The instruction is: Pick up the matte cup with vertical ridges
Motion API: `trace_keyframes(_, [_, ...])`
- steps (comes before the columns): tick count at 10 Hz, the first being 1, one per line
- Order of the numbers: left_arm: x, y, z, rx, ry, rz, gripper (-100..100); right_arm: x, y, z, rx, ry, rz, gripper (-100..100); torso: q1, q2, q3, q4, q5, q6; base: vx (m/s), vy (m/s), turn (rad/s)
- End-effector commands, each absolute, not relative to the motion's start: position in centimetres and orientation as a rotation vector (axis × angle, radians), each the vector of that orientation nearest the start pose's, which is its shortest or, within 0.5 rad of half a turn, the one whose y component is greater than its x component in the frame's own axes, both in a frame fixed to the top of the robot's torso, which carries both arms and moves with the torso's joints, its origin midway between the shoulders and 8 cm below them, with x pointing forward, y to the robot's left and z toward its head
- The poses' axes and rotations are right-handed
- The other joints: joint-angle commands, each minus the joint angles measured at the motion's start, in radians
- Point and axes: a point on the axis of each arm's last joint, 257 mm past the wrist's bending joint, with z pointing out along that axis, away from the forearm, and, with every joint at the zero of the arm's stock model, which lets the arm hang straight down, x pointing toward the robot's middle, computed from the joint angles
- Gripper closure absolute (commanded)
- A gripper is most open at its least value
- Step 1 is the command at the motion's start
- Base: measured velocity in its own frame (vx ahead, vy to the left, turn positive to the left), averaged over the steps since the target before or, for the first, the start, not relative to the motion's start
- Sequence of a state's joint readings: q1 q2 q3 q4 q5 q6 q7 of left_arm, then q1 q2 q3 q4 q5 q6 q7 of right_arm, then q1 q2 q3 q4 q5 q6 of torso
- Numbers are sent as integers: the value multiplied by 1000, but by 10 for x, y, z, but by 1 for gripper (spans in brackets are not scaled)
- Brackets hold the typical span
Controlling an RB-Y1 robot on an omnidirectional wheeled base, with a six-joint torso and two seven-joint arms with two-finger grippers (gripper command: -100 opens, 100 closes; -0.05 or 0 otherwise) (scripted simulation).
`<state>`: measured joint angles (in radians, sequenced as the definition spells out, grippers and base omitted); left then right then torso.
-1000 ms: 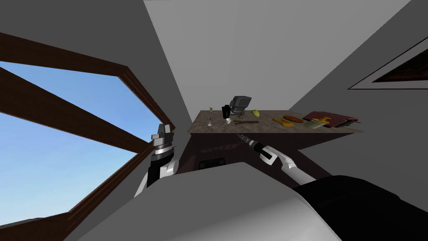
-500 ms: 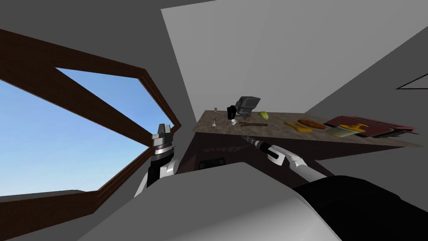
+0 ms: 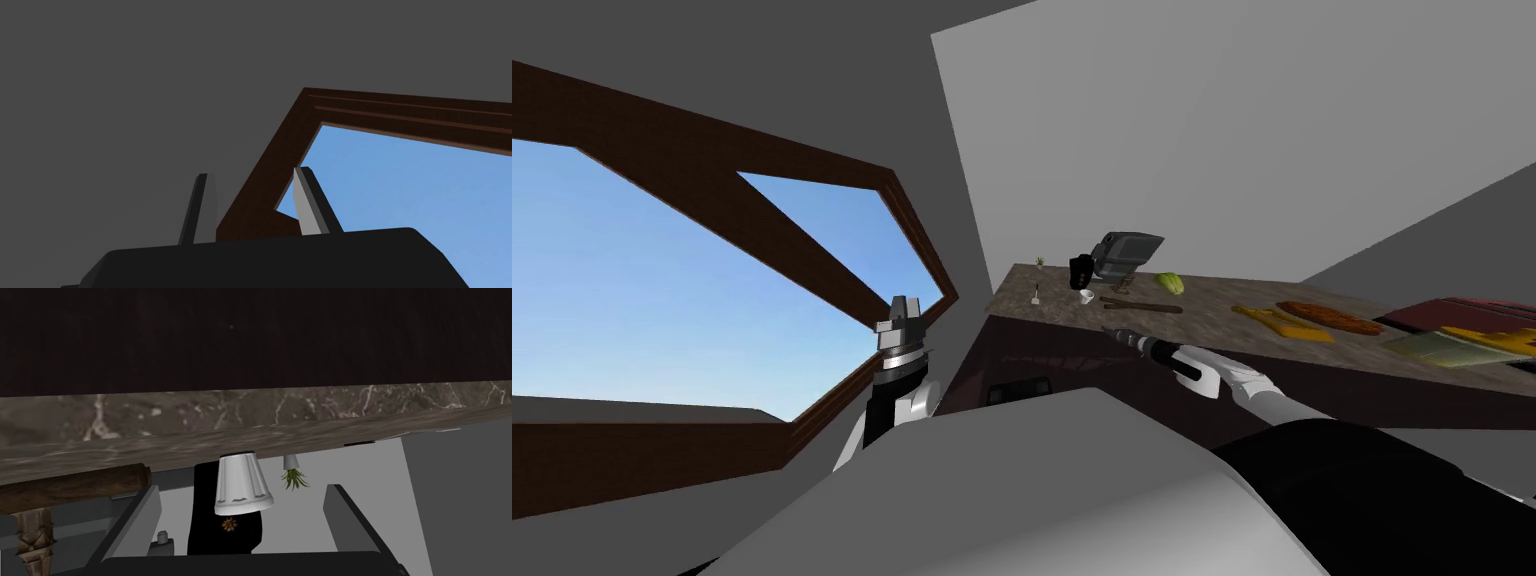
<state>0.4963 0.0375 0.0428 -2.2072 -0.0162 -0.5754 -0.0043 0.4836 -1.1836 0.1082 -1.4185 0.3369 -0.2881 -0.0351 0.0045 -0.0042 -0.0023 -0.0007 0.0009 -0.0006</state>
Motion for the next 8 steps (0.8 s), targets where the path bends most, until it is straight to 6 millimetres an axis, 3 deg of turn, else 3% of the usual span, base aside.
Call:
trace_keyframes(1, [344,289,8,-607,647,-1250,0,340,-569,-313,114,2182,77,-100,0,0,0,0,0,0,55,60,112])
trace_keyframes(2, [344,289,8,-608,647,-1250,0,333,-590,-310,94,2210,19,-100,0,1,0,0,0,1,56,65,185])
trace_keyframes(3, [344,289,8,-607,647,-1250,0,333,-591,-309,91,2211,16,-100,0,0,0,0,0,1,50,35,83])
trace_keyframes(4, [344,289,8,-608,647,-1250,0,327,-612,-304,70,2236,-42,-100,-2,1,1,0,0,2,50,34,177])
trace_keyframes(5, [344,289,8,-607,647,-1250,0,327,-612,-304,70,2236,-42,-100,-2,1,1,0,0,1,42,29,102])
trace_keyframes(8, [344,289,8,-608,647,-1250,0,310,-669,-283,27,2294,-193,-100,0,-1,-1,0,0,0,86,63,247])
